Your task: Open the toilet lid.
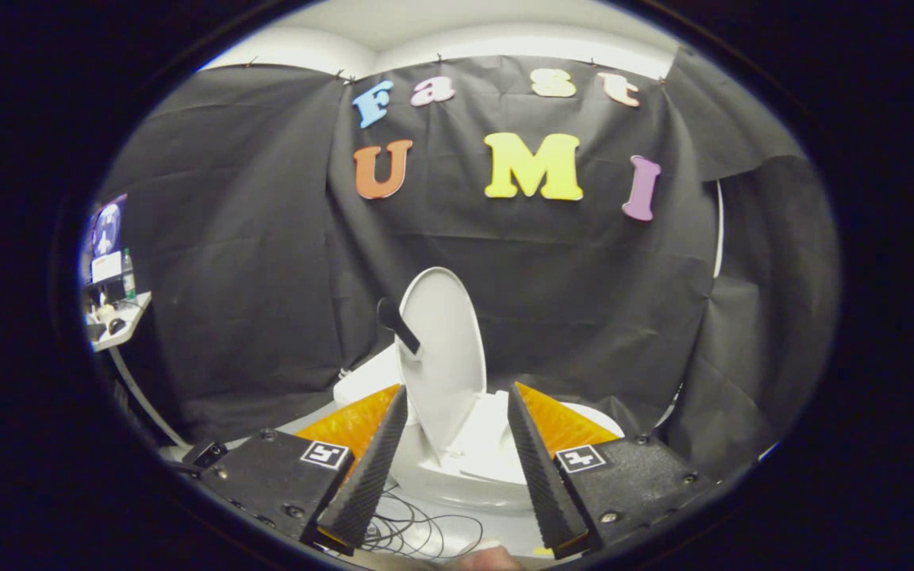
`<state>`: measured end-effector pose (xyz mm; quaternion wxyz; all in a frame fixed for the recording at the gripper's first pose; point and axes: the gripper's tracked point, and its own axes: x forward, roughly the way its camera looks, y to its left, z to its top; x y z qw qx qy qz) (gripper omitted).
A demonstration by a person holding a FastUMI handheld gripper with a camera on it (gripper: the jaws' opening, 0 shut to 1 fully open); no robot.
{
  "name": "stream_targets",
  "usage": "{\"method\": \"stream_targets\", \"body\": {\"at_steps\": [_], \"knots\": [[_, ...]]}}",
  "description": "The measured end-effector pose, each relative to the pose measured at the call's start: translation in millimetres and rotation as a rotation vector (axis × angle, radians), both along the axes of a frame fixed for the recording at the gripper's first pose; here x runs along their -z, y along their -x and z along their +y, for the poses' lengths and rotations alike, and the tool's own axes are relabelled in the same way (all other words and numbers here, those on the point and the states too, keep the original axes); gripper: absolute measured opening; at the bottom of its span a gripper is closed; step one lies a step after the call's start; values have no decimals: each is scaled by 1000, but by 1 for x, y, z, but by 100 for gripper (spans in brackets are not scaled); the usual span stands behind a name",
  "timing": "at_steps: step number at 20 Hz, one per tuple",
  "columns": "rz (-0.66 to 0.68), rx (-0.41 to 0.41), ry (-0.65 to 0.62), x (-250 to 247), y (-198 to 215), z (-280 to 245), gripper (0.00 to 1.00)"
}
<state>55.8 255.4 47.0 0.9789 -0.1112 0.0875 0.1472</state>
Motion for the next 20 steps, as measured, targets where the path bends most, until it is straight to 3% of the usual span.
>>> {"method": "stream_targets", "body": {"at_steps": [2, 5, 20], "knots": [[-38, 15, -33, -2, 13, -22, 81], [-80, 41, -56, 4, 31, -51, 97], [-117, 157, -136, 18, 72, -148, 98]]}}
